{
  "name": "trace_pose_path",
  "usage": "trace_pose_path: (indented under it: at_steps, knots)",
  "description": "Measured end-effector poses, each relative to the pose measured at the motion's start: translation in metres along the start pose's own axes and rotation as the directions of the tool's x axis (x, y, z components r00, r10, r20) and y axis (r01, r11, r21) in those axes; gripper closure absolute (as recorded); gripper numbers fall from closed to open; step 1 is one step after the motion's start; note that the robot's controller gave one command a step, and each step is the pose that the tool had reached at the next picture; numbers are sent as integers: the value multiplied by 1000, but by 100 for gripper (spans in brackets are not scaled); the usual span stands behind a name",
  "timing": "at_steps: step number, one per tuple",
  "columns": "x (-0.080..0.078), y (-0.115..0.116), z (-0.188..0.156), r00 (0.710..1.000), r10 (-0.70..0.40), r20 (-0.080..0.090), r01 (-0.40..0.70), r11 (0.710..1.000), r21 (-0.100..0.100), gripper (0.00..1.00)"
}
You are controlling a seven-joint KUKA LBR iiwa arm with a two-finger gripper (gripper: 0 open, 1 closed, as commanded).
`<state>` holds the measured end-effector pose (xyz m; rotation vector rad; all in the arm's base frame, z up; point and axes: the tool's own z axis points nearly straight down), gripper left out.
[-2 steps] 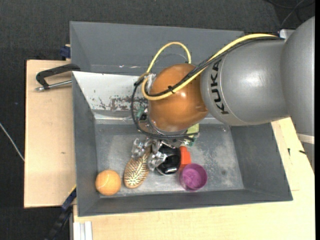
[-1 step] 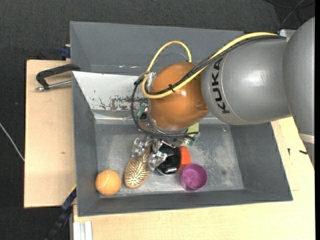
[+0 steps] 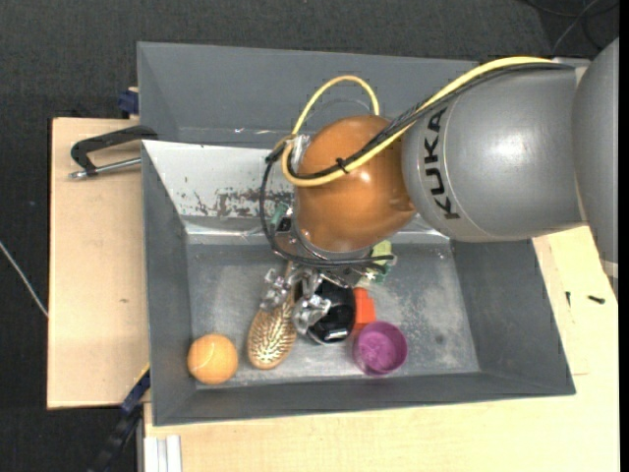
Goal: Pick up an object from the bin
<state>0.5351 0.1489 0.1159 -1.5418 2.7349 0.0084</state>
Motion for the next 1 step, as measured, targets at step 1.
trace_pose_path:
  at_steps: [1]
  knots:
    - [-1,1,-23,1000,-1,1,1,1000,0,100]
